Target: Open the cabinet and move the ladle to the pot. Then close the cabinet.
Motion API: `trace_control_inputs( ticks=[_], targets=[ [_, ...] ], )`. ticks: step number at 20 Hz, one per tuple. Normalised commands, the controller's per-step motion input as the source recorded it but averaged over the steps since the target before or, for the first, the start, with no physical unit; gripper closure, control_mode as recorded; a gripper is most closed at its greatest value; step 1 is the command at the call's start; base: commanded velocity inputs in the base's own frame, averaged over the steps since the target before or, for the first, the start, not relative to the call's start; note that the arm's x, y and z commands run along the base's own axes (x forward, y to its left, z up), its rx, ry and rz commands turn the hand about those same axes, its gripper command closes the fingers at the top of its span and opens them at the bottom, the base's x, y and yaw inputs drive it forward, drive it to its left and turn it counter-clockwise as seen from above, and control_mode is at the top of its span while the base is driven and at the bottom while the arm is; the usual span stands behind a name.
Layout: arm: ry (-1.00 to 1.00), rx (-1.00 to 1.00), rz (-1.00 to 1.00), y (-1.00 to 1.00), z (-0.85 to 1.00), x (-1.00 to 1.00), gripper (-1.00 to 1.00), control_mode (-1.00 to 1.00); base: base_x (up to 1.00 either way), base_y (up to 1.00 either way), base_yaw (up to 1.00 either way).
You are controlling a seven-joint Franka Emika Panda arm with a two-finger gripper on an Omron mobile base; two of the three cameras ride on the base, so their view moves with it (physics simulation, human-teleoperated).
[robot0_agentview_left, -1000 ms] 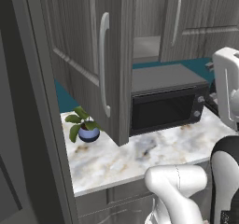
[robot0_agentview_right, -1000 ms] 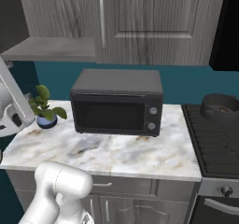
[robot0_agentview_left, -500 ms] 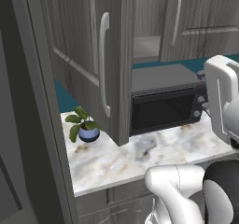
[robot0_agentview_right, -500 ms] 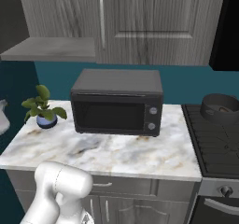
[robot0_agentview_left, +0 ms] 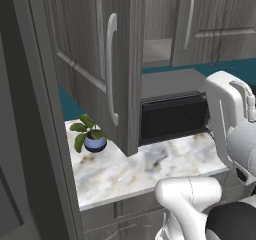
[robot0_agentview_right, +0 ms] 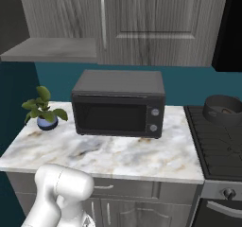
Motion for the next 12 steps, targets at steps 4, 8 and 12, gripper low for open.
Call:
trace_control_inputs(
  ticks=[4,8,12],
  targets=[
    [0.0,0.0,0.0,0.33,-0.11,-0.25,-1.0,-1.0,0.0,0.0,0.0],
    [0.0,0.0,0.0,0.33,-0.08,-0.29,-1.0,-1.0,0.0,0.0,0.0],
    [0.0,0.0,0.0,0.31,-0.16,-0.25,-1.0,-1.0,0.0,0.0,0.0]
  ],
)
